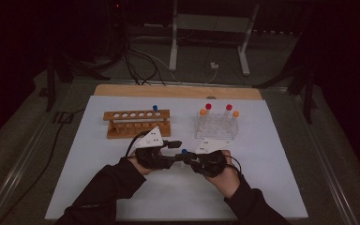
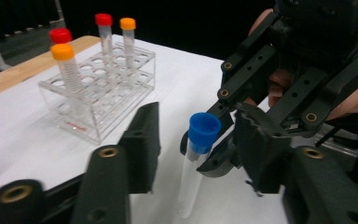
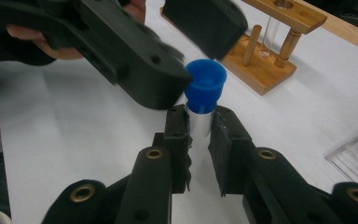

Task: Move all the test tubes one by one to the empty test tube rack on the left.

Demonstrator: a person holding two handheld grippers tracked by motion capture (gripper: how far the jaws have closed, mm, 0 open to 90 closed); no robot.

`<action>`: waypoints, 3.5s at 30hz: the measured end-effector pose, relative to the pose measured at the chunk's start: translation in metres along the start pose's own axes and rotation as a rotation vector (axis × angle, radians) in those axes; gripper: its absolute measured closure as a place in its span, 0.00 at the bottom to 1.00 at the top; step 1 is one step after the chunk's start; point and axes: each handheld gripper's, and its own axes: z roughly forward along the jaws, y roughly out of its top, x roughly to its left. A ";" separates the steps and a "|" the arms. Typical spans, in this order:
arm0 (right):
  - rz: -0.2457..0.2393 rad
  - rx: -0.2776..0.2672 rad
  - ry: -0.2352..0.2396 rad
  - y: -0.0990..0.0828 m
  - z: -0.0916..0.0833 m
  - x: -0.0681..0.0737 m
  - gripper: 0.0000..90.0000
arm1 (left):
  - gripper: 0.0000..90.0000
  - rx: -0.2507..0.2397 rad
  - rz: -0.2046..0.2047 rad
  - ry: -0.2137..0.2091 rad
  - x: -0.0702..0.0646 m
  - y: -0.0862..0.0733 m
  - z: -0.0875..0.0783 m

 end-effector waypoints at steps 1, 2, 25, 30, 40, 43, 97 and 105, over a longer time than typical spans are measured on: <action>-0.001 -0.001 0.001 0.000 0.000 0.000 0.85 | 0.65 0.000 0.000 0.000 0.000 0.000 0.000; -0.001 -0.002 0.002 0.000 0.000 0.000 0.85 | 0.69 0.002 0.007 0.003 0.000 0.000 0.001; 0.038 -0.036 0.003 -0.001 -0.006 -0.006 0.72 | 0.86 -0.007 0.033 0.003 0.004 0.005 0.000; 0.044 -0.059 0.010 -0.001 -0.010 -0.008 0.61 | 0.86 -0.006 0.034 0.033 0.010 0.007 -0.010; 0.078 -0.131 0.017 0.002 -0.018 -0.007 0.23 | 0.86 -0.009 0.027 0.113 0.028 0.011 -0.035; 0.089 -0.130 0.005 0.003 -0.018 -0.007 0.12 | 0.86 -0.011 0.018 0.149 0.035 0.013 -0.043; 0.103 -0.186 0.075 -0.003 -0.028 -0.017 0.00 | 0.86 -0.025 -0.095 0.471 0.146 0.000 -0.038; 0.103 -0.182 0.077 -0.004 -0.028 -0.017 0.00 | 0.86 0.018 -0.092 0.474 0.148 -0.010 -0.027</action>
